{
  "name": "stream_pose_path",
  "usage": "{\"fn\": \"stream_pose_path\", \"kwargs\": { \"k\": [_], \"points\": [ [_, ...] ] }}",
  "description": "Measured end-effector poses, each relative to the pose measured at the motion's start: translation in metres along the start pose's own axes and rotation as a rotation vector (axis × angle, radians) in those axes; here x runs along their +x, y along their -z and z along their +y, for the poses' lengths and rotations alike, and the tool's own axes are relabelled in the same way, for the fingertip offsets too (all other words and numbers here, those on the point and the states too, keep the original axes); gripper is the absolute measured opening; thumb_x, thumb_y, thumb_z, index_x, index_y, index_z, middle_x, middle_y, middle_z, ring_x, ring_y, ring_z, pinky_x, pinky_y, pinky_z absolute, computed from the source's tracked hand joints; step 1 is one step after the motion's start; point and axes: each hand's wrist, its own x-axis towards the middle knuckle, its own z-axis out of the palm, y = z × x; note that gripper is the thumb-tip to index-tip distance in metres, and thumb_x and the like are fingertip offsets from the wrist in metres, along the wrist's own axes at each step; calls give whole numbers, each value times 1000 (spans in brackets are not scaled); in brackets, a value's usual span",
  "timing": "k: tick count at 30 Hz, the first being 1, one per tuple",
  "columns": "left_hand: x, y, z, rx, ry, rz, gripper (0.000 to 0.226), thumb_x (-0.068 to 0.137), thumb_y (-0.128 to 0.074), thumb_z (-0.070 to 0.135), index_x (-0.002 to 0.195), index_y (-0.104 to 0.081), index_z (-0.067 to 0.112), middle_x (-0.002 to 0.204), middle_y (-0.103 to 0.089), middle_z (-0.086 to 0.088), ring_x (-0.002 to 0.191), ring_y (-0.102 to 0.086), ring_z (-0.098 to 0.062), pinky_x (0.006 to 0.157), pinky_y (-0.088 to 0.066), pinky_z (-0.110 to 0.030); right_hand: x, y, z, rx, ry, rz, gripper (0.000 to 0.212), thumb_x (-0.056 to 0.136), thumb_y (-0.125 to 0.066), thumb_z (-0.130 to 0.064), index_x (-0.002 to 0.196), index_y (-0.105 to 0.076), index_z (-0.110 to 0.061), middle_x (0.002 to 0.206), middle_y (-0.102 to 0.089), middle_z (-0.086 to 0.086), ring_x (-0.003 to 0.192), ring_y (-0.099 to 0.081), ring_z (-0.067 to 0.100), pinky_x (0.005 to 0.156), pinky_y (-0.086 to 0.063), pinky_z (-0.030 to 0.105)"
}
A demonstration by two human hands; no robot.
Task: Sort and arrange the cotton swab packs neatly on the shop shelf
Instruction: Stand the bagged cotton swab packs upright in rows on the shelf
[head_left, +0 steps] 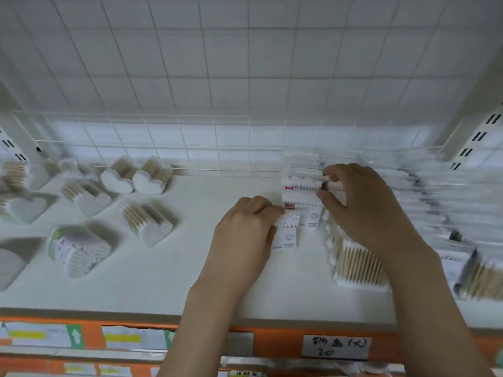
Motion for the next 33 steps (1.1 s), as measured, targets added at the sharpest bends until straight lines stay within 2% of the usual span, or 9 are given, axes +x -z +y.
{"fn": "stream_pose_path", "kwargs": {
  "k": [5,11,20,26,30,33],
  "points": [
    [20,-19,17,15,-44,-34,38,81,-57,0,114,-64,18,106,-61,0,98,-52,-22,72,-47,-32,-12,20,11,-7,9,44,30,92,-52,-24,120,-56,-13,114,-58,3,110,-46,20,80,-22,15],
    [38,-32,23,100,-56,-76,39,85,-53,6,120,-61,22,110,-59,1,101,-49,-23,83,-40,-30,-23,25,24,11,-20,77,30,92,-54,-23,119,-57,-10,110,-60,4,106,-49,21,77,-20,11],
    [46,-35,22,180,-46,-106,42,87,-51,11,126,-55,28,119,-52,4,111,-45,-20,87,-29,-27,-27,20,23,71,-47,58,30,91,-55,-23,118,-57,-10,109,-62,2,104,-51,20,76,-23,14],
    [41,-26,17,189,-21,-73,60,86,-57,21,141,-34,21,134,-42,0,120,-40,-22,93,-28,-31,-26,15,3,90,-30,43,27,90,-55,-24,114,-60,-12,106,-63,1,104,-52,21,81,-29,19],
    [27,-8,0,221,13,-62,60,85,-61,27,139,-37,20,133,-44,-1,119,-42,-23,93,-29,-32,-21,3,-20,122,4,10,27,90,-56,-24,113,-60,-12,108,-63,1,104,-51,20,82,-29,20],
    [11,12,-22,265,58,-64,51,86,-60,30,134,-45,21,128,-49,1,117,-43,-22,92,-28,-32,-18,-11,-43,135,26,-18,26,90,-55,-24,113,-60,-13,106,-63,0,103,-51,21,83,-31,23]
  ]
}}
